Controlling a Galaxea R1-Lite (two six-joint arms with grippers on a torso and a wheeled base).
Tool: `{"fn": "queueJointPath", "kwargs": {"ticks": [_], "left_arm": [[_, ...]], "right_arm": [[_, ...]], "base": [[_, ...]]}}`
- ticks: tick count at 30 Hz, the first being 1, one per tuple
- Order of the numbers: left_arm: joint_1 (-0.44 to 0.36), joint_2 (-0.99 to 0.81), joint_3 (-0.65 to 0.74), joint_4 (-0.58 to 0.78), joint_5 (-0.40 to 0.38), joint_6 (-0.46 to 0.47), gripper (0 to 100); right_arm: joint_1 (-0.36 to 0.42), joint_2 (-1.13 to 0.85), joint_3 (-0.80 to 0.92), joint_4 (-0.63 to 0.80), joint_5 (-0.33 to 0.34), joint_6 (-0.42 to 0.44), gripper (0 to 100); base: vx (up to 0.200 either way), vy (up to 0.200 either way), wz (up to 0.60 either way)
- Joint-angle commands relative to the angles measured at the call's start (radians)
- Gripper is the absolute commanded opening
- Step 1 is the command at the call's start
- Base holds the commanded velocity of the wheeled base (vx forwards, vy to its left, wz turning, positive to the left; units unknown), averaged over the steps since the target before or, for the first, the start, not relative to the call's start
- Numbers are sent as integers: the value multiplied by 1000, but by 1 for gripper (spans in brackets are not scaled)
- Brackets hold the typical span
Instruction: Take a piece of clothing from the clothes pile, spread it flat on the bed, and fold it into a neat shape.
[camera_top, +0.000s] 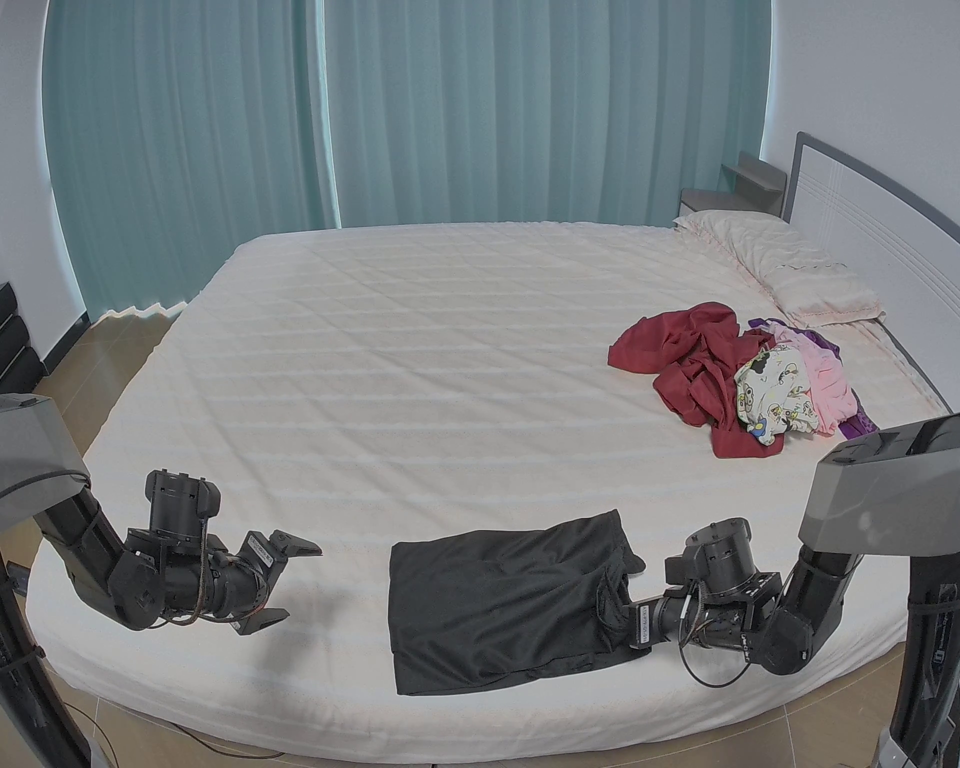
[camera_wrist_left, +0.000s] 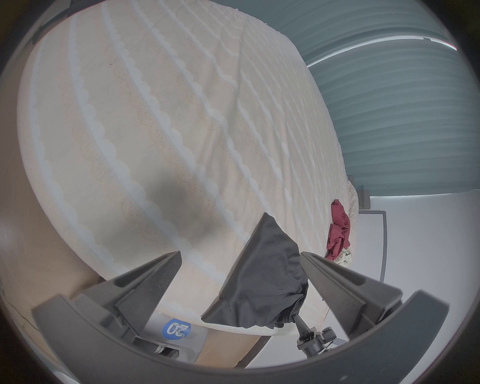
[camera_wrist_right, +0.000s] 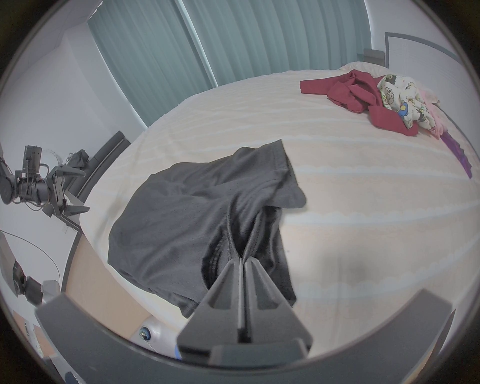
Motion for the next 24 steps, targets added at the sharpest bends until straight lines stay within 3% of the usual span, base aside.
{"fn": "queueJointPath", "kwargs": {"ticks": [1, 12, 13, 21, 24], "left_arm": [[0, 1, 2, 0, 0, 0, 100], [0, 1, 2, 0, 0, 0, 100], [0, 1, 2, 0, 0, 0, 100], [0, 1, 3, 0, 0, 0, 100], [0, 1, 2, 0, 0, 0, 100]], "right_arm": [[-56, -32, 38, 0, 7, -35, 0], [-129, 32, 55, 19, 65, -80, 0], [-129, 32, 58, 22, 65, -80, 100], [-191, -15, 48, 82, 67, -103, 100], [-205, -84, 15, 80, 101, -66, 100]], "base": [[0, 0, 0], [0, 0, 0], [0, 0, 0], [0, 0, 0], [0, 0, 0]]}}
